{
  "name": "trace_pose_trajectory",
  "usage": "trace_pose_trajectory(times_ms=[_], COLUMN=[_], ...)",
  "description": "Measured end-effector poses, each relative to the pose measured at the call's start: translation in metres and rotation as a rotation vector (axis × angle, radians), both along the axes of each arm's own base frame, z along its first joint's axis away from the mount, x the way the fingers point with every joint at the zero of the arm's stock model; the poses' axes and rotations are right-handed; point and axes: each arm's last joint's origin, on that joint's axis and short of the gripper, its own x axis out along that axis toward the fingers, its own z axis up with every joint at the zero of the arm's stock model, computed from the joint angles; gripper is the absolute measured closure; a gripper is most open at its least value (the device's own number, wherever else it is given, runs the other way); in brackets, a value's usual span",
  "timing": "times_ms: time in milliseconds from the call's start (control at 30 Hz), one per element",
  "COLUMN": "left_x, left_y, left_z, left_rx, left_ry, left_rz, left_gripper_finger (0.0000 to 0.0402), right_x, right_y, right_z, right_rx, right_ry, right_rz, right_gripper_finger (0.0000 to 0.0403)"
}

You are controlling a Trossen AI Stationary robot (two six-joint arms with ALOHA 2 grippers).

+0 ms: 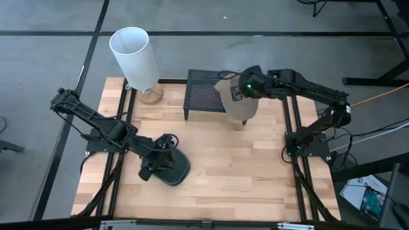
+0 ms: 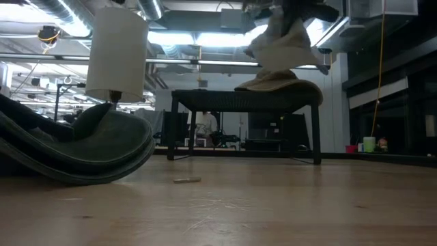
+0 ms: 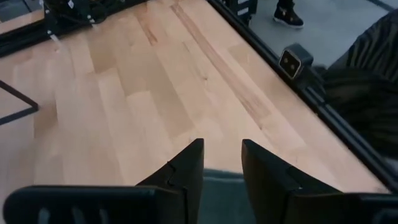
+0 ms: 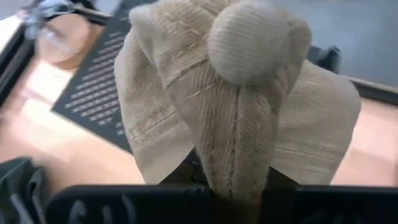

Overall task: Pick & Place hat
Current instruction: Put the brown cap on the shelf

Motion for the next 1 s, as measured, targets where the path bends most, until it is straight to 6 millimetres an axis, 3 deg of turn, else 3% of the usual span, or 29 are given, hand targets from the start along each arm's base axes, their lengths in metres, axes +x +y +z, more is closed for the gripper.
trace_pose_trajectory(times_ms=[133, 400, 533, 733, 1000], left_x=[-0.003, -0.003, -0.003, -0.003, -0.003], left_y=[0.001, 0.003, 0.003, 0.003, 0.003], left_z=[-0.004, -0.005, -0.005, -0.005, -0.005], left_rx=[0.049, 0.103, 0.103, 0.078, 0.063], left_ry=[0.035, 0.030, 0.030, 0.038, 0.048], left_rz=[-0.022, 0.008, 0.012, 0.034, 0.038], left_gripper_finger=[0.0303, 0.0306, 0.0308, 0.0307, 0.0311], right_x=[0.003, 0.022, 0.022, 0.021, 0.021], right_y=[-0.007, -0.025, -0.034, -0.036, -0.037], right_z=[-0.005, -0.020, -0.023, -0.023, -0.022], right_rx=[0.022, 0.066, 0.049, 0.019, -0.033], right_ry=[0.009, 0.044, 0.079, 0.093, 0.129], right_rz=[-0.053, 0.029, 0.013, -0.002, 0.011], right_gripper_finger=[0.0390, 0.0390, 0.0390, 0.0385, 0.0347])
